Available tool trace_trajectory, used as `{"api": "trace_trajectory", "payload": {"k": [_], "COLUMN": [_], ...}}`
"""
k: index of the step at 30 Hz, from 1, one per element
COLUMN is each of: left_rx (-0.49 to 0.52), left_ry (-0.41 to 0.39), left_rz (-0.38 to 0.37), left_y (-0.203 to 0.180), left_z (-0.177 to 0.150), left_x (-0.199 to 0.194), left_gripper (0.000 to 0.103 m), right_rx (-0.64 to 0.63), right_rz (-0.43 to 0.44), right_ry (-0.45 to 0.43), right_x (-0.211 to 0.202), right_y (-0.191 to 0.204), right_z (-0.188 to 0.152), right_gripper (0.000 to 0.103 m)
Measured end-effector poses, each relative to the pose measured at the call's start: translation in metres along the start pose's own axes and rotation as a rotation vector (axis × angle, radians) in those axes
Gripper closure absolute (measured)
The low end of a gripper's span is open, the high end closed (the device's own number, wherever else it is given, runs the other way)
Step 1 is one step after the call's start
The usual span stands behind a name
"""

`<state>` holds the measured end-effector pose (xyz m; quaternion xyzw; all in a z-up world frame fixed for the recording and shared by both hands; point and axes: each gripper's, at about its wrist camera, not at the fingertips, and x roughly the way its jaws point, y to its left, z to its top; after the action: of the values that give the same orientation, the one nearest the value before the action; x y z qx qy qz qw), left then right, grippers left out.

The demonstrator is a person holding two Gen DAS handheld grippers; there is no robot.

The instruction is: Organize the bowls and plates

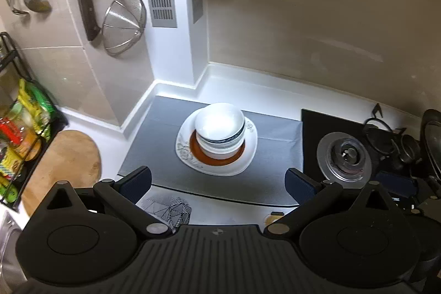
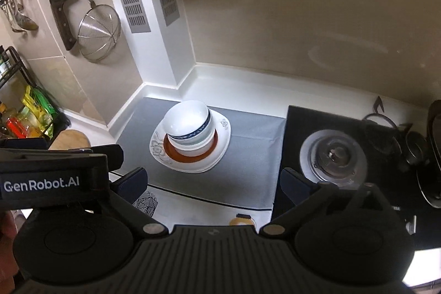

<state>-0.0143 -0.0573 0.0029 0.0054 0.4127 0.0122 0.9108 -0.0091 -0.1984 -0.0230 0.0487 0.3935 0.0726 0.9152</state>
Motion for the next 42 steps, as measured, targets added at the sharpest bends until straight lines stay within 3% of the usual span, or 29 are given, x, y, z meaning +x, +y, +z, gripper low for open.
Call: {"api": "trace_trajectory", "payload": {"k": [4,15,42], "left_rx": [0.014,0.012,0.043], "left_ry": [0.017,0.024,0.024], "left_rz": [0.029,0.069,0.066], "left_y": [-0.006,-0.015,-0.02], "left_z": [0.0,-0.004,-0.006], "left_x": [-0.003,-0.004,-0.006], "left_gripper": [0.001,0.001,0.001], "right_rx": [0.009,-0.015,0.031], "right_rz": [0.017,0.008,0.008], "right_ry": [0.036,0.031,0.041], "right_x": [0.0,0.0,-0.003], "right_y": [-0.006,-0.009,-0.019], "right_z": [-0.001,-0.002,-0.009], "right_gripper": [0.001,0.001,0.0]}}
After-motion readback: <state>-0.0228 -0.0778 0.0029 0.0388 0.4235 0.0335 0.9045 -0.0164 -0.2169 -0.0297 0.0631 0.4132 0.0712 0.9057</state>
